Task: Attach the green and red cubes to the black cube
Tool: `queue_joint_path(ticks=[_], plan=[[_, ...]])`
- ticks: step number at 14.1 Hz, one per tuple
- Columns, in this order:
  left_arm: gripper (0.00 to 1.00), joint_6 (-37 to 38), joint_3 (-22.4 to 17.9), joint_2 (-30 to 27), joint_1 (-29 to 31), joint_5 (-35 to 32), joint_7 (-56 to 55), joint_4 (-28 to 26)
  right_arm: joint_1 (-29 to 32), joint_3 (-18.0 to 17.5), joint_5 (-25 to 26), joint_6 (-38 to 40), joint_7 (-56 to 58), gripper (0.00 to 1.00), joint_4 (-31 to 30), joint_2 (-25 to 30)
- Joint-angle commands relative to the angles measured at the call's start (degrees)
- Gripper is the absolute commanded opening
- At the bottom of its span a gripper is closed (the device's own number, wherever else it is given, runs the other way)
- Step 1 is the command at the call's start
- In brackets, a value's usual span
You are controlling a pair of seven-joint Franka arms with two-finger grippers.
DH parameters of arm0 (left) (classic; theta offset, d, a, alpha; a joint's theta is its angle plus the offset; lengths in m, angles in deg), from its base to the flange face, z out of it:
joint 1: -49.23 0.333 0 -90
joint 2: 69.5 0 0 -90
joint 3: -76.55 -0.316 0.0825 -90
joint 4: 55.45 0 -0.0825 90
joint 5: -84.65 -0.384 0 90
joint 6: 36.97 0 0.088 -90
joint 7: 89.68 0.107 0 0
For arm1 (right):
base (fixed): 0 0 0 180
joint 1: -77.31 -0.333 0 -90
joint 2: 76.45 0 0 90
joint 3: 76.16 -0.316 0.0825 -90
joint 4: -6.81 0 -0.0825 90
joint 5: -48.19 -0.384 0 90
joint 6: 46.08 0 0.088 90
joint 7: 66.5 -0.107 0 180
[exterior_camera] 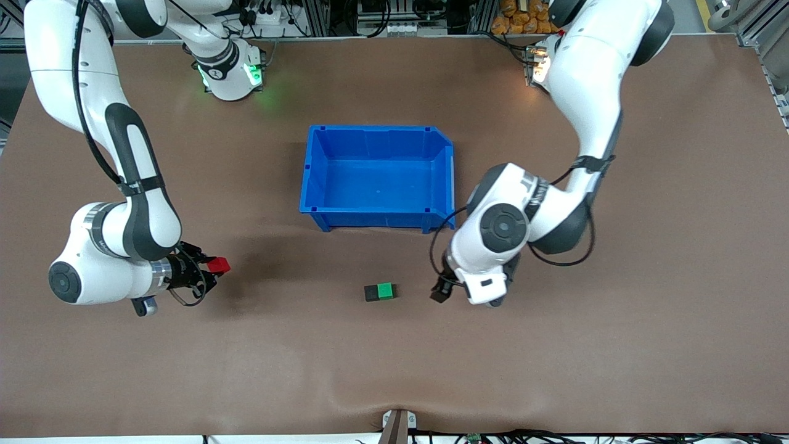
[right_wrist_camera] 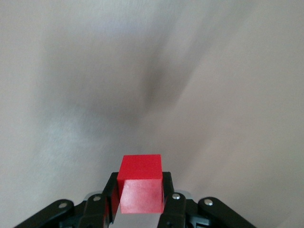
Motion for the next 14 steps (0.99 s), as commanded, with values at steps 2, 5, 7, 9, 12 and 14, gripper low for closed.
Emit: queue_joint_path(ticks=[2,5,7,9,12,14], plan=[[1.0,5.7,0.0,-6.5,3.3,-1.6,13.0,-5.4,-1.5,0.4,-1.4,-0.3,-7.7,0.0,0.0,0.6],[1.0,7.3,0.1,-13.5,6.2,-4.6,23.6,-13.4,-3.3,0.4,-1.6,-3.5,-12.4,0.0,0.0,0.5],[1.0,7.3,0.1,-17.6,8.7,-5.8,31.1,-18.2,-4.0,0.4,-2.9,-3.8,-15.2,0.0,0.0,0.5],[1.0,7.3,0.2,-20.9,10.3,-5.8,36.2,-21.3,-4.8,0.4,-3.7,-6.1,-18.4,0.0,0.0,0.5],[1.0,7.3,0.4,-28.2,13.2,-5.8,44.8,-28.1,-6.9,0.4,-4.6,-8.8,-22.6,0.0,0.0,0.4],[1.0,7.3,0.4,-32.4,14.5,-5.7,48.2,-32.0,-7.7,0.4,-4.7,-10.2,-26.2,0.0,0.0,0.3]])
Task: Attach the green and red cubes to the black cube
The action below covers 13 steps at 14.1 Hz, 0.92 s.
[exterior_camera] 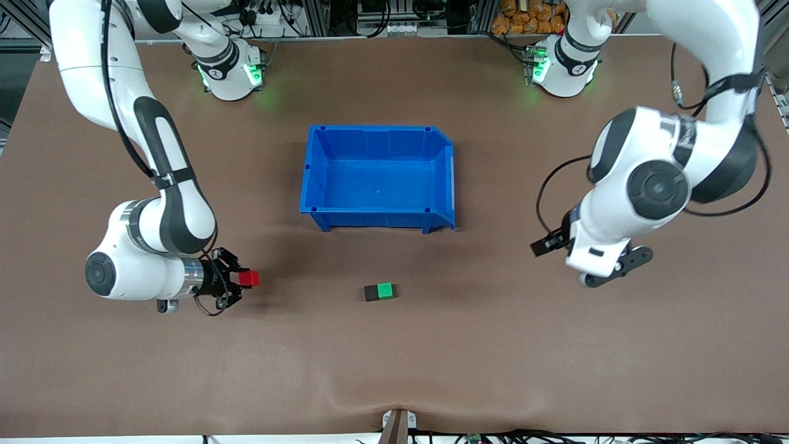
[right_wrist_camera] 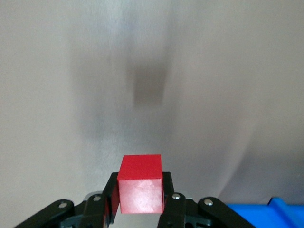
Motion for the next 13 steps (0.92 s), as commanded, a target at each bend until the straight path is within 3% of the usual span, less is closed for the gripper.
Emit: queue_joint_path(ticks=[1,8,13], plan=[[1.0,-0.6,0.5,-8.8,1.9,-1.0,5.0,-9.2,-1.5,0.5,-1.0,-2.1,-4.7,0.0,-0.2,0.2],[1.0,3.0,0.7,-17.4,7.1,-0.3,19.8,-12.9,-5.1,0.5,-0.9,-5.6,-12.2,0.0,-0.2,-0.8],[1.0,13.1,0.7,-17.4,10.9,1.4,25.2,-3.9,-8.0,0.5,-0.9,-9.1,-17.8,0.0,-0.2,-2.0]])
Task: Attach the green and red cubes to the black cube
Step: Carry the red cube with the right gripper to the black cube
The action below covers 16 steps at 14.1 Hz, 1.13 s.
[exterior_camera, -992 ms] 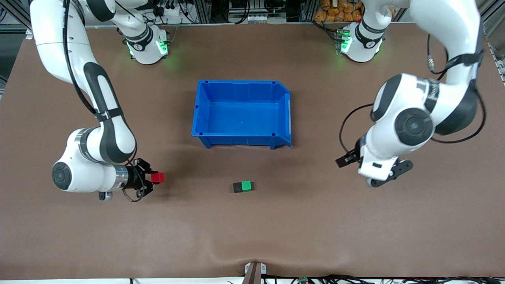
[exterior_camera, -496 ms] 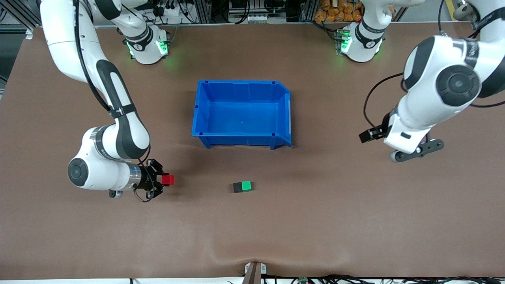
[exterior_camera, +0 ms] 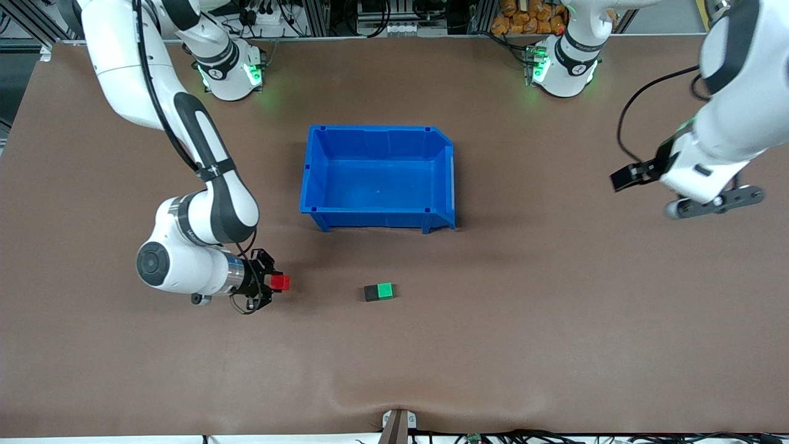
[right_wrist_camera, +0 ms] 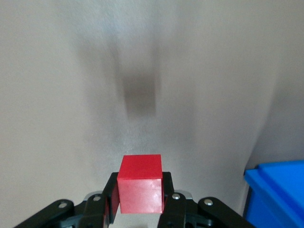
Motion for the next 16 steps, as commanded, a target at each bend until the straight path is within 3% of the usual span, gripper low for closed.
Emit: queue_joint_path(ticks=[1,6,10,16], plan=[[1.0,4.7,0.4,0.6,0.5,0.5,2.0,4.3,-2.2,0.5,-0.6,-2.2,-3.4,0.0,-0.1,-0.7],[1.0,8.3,0.2,0.0,0.7,0.0,-0.1,6.9,-4.5,0.4,-0.7,-5.8,-6.9,0.0,0.2,-2.3],[1.0,8.5,0.4,0.0,1.0,2.3,1.9,9.0,-6.4,0.4,-4.2,-7.9,-6.9,0.0,0.5,-3.5],[1.0,7.9,0.3,-2.4,2.0,3.4,6.8,8.4,-8.8,0.4,-7.8,-8.0,-10.5,0.0,5.9,-7.5]])
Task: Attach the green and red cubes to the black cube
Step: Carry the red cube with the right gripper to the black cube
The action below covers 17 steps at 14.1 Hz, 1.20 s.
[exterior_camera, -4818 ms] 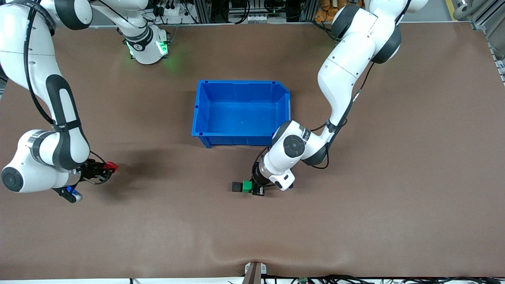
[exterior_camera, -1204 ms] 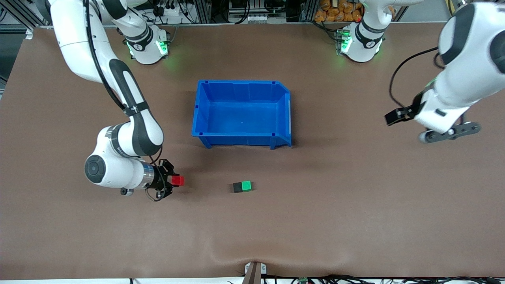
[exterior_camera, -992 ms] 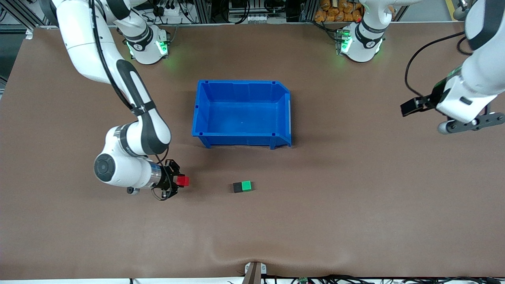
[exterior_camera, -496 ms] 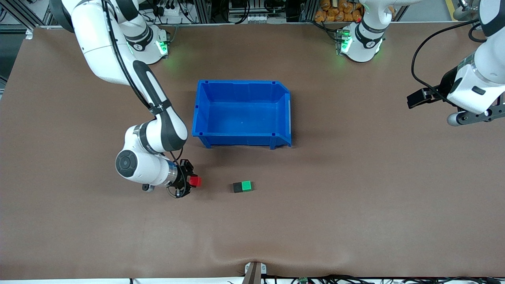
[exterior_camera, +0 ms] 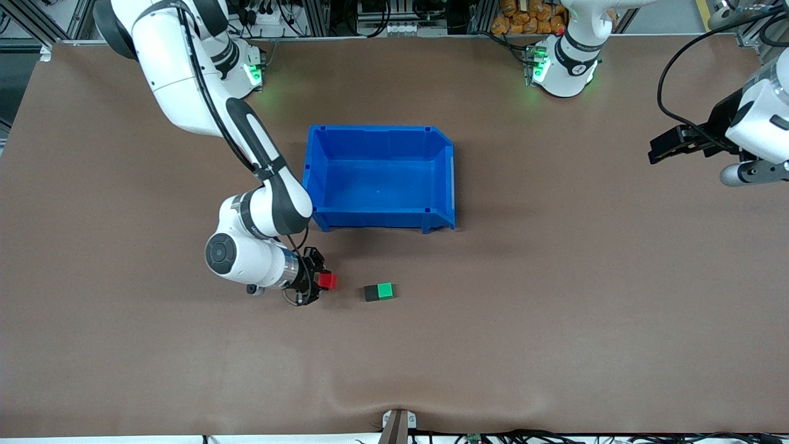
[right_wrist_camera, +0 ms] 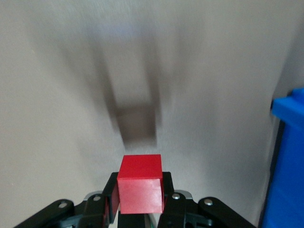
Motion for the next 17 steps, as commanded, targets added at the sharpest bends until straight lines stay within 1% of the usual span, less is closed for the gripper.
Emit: queue_joint_path(ticks=[1,3,5,9,14,17], plan=[[1.0,0.8,0.2,-2.3,-0.7,0.8,1.2,-1.2,-1.1,0.5,-1.1,0.1,-3.4,0.0,4.8,-3.0],[1.0,0.6,0.0,-2.5,-1.0,0.6,4.0,-1.2,-1.4,0.6,-1.1,0.0,-3.8,0.0,5.5,-3.4],[1.0,-0.8,0.1,-2.2,0.2,0.7,7.7,-1.3,-1.3,0.6,-1.1,-0.3,-3.6,0.0,6.2,-3.8],[1.0,-1.6,0.0,-1.9,1.1,0.6,8.1,-1.2,-1.4,0.6,-0.9,-0.3,-3.7,0.0,9.8,-6.2],[1.0,-2.1,0.1,-1.6,1.0,-0.2,8.4,-1.1,-1.5,0.7,-0.4,-0.2,-3.7,0.0,12.6,-7.9],[1.0,-2.3,0.2,-1.6,1.0,-0.5,8.5,-1.1,-1.9,0.7,-0.2,-0.2,-3.7,0.0,13.1,-8.2]])
